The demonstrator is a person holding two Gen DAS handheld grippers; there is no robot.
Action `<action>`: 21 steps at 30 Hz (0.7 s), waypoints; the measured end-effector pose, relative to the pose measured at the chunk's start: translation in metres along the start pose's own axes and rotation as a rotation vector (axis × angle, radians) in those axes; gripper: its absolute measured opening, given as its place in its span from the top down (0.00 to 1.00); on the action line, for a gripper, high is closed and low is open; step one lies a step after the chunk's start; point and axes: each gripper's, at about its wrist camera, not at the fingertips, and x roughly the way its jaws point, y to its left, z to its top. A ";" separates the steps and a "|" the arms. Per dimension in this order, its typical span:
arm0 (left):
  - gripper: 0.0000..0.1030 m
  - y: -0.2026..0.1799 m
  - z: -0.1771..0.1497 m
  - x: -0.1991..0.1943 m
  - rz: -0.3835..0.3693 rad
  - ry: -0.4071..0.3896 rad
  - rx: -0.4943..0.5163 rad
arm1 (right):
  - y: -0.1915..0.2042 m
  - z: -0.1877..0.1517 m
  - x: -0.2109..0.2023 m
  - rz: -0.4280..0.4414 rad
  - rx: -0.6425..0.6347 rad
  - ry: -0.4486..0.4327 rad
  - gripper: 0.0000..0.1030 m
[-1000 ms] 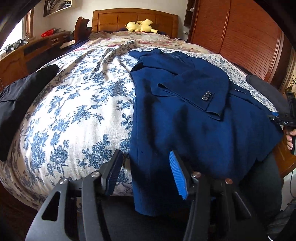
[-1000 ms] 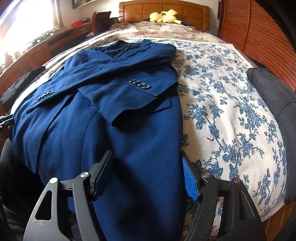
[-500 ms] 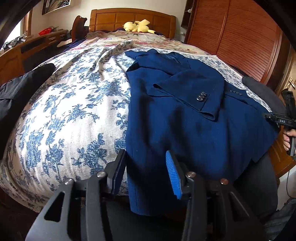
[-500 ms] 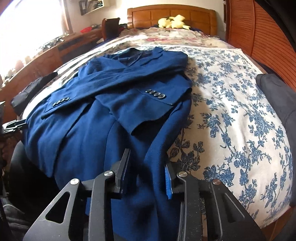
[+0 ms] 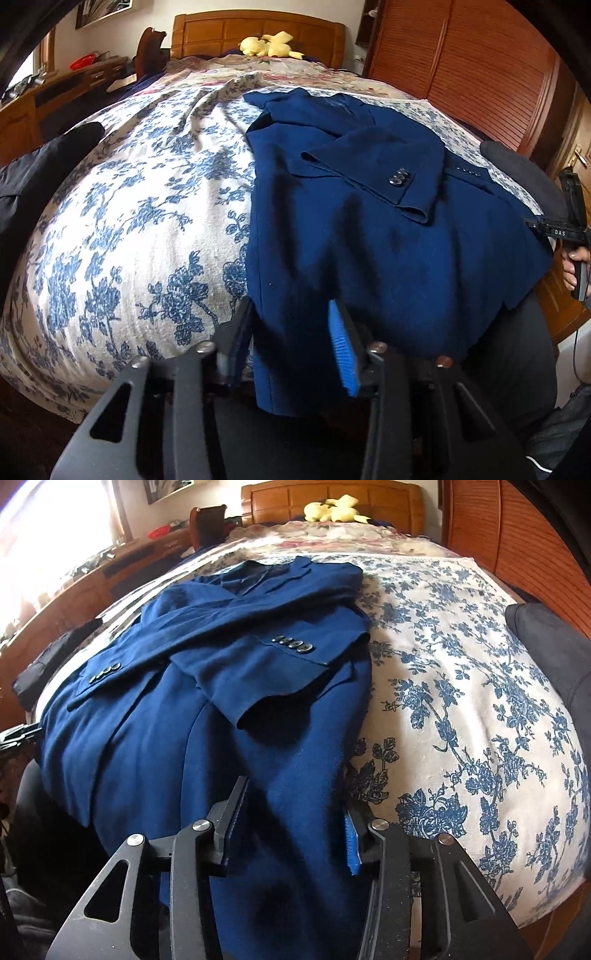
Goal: Fold large clothes
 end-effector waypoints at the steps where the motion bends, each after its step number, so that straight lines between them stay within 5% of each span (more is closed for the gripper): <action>1: 0.70 -0.001 0.001 -0.001 -0.001 0.002 0.006 | 0.001 0.000 0.000 -0.003 -0.002 -0.001 0.57; 3: 0.91 -0.002 0.003 -0.003 -0.009 -0.006 0.013 | 0.002 0.000 0.000 -0.010 -0.002 -0.006 0.57; 5: 0.97 -0.009 0.008 -0.011 0.000 -0.045 0.033 | 0.004 0.001 -0.001 -0.019 -0.011 -0.016 0.57; 8: 0.98 -0.021 0.021 -0.026 0.029 -0.091 0.066 | 0.010 0.004 -0.007 -0.004 -0.048 -0.043 0.65; 13: 0.99 -0.031 0.056 -0.058 0.033 -0.190 0.068 | 0.018 0.019 -0.024 0.028 -0.056 -0.110 0.93; 21: 0.99 -0.059 0.114 -0.108 0.014 -0.343 0.142 | 0.030 0.069 -0.082 0.118 -0.039 -0.297 0.98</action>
